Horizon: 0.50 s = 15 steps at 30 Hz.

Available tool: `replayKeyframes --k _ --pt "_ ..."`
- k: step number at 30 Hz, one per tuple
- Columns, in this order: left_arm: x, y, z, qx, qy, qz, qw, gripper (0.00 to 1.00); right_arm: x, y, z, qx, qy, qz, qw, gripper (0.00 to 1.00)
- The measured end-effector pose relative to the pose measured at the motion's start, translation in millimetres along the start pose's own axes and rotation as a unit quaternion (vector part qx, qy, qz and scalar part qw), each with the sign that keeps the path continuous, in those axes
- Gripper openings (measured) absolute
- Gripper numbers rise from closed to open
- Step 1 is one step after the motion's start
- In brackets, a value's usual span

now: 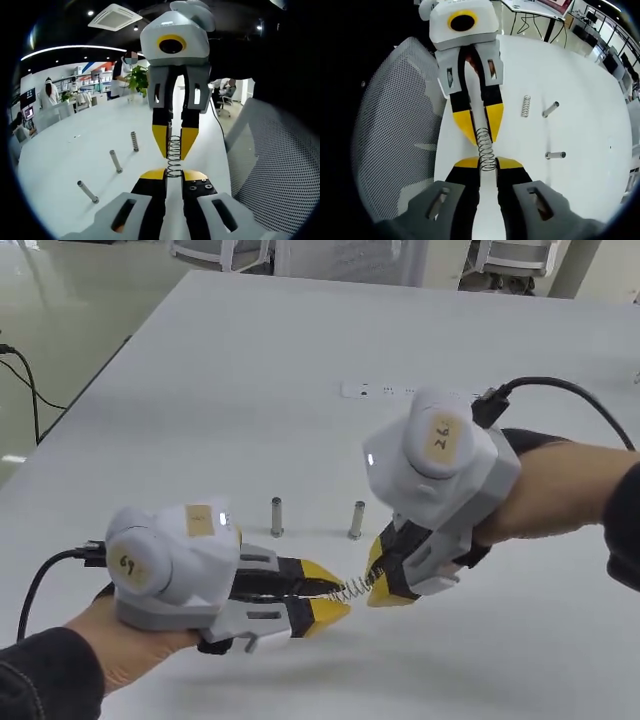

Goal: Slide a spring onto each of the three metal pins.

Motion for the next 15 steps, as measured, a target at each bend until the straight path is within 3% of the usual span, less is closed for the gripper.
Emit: replayKeyframes --k 15 --pt "2.2 0.0 1.6 0.007 -0.005 -0.004 1.0 0.08 -9.7 17.2 -5.8 -0.011 0.003 0.02 0.9997 0.13"
Point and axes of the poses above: the centre of the closed fingertips' face, and the gripper's own axes: x roughly forward along the fingers, z roughly to its right, y roughly out of its top, the point moved 9 cm from there along -x, roughly backward along the fingers, and after that the axes turned 5 degrees about -z, right-handed, at the moved point
